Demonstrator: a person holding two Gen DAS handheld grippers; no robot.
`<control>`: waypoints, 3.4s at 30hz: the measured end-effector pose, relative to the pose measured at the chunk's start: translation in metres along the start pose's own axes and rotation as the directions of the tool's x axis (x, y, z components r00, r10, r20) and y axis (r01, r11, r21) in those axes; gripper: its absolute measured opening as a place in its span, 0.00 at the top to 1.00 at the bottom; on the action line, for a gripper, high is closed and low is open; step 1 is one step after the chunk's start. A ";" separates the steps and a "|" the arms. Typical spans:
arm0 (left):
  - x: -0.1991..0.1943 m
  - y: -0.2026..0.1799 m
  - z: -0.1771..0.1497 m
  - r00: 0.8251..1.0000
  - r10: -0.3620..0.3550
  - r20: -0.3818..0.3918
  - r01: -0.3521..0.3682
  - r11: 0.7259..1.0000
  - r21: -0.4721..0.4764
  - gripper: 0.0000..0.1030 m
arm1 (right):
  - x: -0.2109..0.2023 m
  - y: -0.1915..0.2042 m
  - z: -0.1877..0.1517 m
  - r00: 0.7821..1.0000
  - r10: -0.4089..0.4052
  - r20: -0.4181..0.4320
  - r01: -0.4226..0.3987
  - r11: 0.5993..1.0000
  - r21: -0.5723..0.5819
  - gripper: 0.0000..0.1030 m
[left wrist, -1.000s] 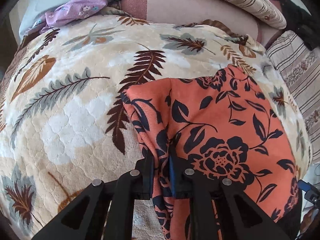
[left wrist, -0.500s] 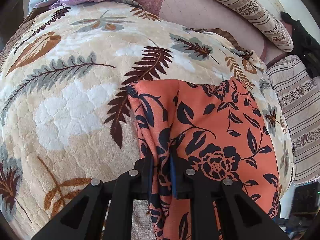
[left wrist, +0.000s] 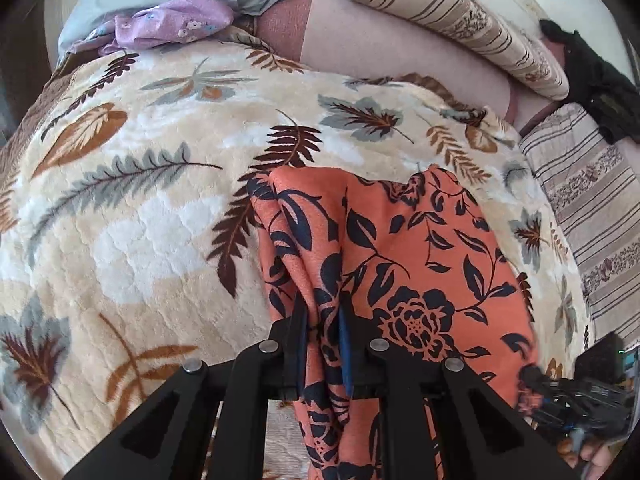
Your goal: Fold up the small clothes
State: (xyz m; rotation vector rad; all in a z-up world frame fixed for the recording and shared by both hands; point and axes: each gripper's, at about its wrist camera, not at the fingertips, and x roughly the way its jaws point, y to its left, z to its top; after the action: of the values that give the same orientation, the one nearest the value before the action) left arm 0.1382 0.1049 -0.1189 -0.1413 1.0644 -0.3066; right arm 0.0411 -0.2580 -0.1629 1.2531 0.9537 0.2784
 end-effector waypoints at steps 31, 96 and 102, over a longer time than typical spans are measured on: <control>-0.001 -0.015 -0.112 0.998 0.063 -0.015 -0.064 0.995 -0.074 0.46 | -0.025 0.045 0.068 0.991 -0.086 -0.099 0.053 0.954 -0.297 0.20; 0.052 0.056 0.044 0.993 -0.121 -0.018 0.108 0.936 -0.336 0.83 | 0.038 0.060 -0.018 0.954 -0.202 -0.223 0.031 0.803 -0.595 0.70; 0.047 0.046 0.042 0.995 -0.095 -0.002 0.091 0.955 -0.282 0.78 | 0.033 0.059 -0.016 0.948 -0.205 -0.243 0.022 0.805 -0.593 0.70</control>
State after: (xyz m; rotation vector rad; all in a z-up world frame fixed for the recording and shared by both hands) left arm 0.2045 0.1324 -0.1499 -0.4467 1.1152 -0.2395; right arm 0.0680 -0.2055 -0.1253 0.5833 1.0870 0.6287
